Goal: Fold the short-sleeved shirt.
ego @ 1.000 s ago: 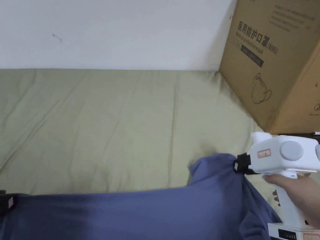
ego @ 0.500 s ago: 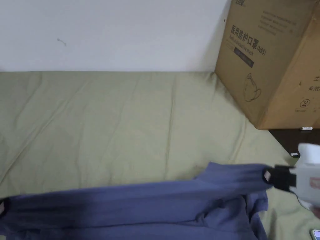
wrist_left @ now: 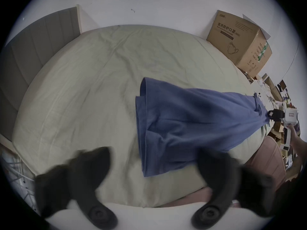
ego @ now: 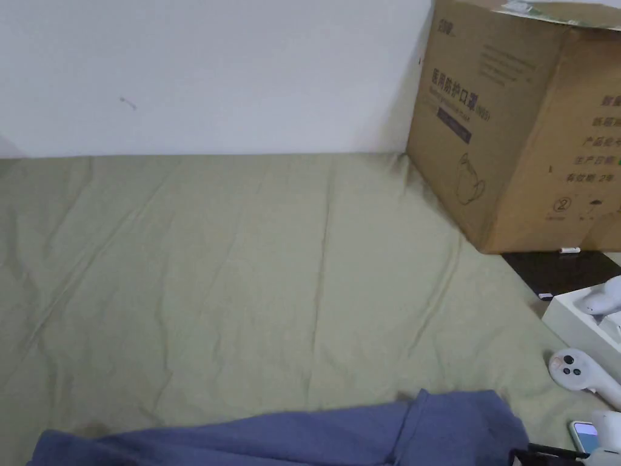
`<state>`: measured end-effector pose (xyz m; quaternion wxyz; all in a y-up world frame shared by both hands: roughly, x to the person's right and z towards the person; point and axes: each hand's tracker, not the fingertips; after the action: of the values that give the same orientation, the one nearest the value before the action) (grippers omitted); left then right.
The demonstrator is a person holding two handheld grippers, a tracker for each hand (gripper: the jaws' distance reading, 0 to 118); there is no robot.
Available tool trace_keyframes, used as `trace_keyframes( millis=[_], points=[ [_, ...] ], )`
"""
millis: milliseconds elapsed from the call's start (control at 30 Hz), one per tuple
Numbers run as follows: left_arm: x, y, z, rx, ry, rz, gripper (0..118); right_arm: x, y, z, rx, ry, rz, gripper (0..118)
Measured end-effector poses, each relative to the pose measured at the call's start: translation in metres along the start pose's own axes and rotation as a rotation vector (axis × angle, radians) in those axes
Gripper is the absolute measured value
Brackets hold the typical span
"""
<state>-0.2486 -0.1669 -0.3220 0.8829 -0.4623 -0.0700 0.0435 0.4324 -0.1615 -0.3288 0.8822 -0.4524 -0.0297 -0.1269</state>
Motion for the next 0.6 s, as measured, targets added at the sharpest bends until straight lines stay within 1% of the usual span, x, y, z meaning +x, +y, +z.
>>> trace_keyframes(
  millis=[33, 67, 100, 200, 233, 267, 300, 333, 367, 400, 433, 467, 500, 533, 567, 600],
  points=[
    [0.002, 0.004, 0.010, 0.042, 0.000, -0.015, 118, -0.001, 0.007, 0.010, 0.052, 0.029, 0.000, 113],
    [0.004, 0.010, 0.020, 0.090, 0.000, -0.026, 115, -0.004, 0.013, 0.021, 0.105, 0.041, 0.003, 114],
    [0.011, 0.017, 0.031, 0.115, 0.008, -0.025, 115, -0.010, 0.020, 0.031, 0.154, 0.047, 0.015, 114],
    [0.035, 0.033, 0.063, 0.286, -0.019, -0.031, 115, -0.043, 0.028, 0.071, 0.309, 0.036, 0.051, 114],
    [0.047, 0.037, 0.075, 0.366, -0.018, -0.041, 115, -0.056, 0.028, 0.084, 0.405, 0.047, 0.059, 114],
    [0.059, 0.038, 0.084, 0.449, -0.020, -0.051, 112, -0.071, 0.023, 0.097, 0.493, 0.071, 0.074, 113],
    [0.073, 0.036, 0.095, 0.557, -0.015, -0.060, 104, -0.084, 0.016, 0.112, 0.598, 0.066, 0.082, 112],
    [0.088, 0.031, 0.106, 0.686, 0.007, -0.066, 87, -0.097, 0.007, 0.125, 0.707, 0.063, 0.094, 109],
    [0.100, 0.025, 0.112, 0.780, 0.016, -0.067, 58, -0.108, -0.001, 0.134, 0.798, 0.060, 0.103, 98],
    [0.114, 0.020, 0.118, 0.840, 0.023, -0.063, 34, -0.123, -0.013, 0.144, 0.881, 0.043, 0.093, 72],
    [0.125, 0.017, 0.121, 0.872, 0.029, -0.057, 11, -0.133, -0.020, 0.149, 0.946, 0.019, 0.067, 31],
    [0.134, 0.014, 0.123, 0.892, 0.033, -0.053, 1, -0.140, -0.022, 0.151, 0.964, 0.020, 0.066, 0],
    [0.139, 0.013, 0.120, 0.899, 0.059, -0.060, 1, -0.143, -0.020, 0.151, 0.931, 0.034, 0.082, 0],
    [0.145, 0.011, 0.121, 0.905, 0.056, -0.065, 0, -0.147, -0.019, 0.150, 0.917, 0.074, 0.117, 0],
    [0.149, 0.010, 0.122, 0.911, 0.048, -0.069, 0, -0.149, -0.017, 0.148, 0.885, 0.093, 0.141, 0],
    [0.151, 0.010, 0.123, 0.915, 0.044, -0.075, 0, -0.151, -0.017, 0.147, 0.856, 0.089, 0.143, 0]
  ],
)
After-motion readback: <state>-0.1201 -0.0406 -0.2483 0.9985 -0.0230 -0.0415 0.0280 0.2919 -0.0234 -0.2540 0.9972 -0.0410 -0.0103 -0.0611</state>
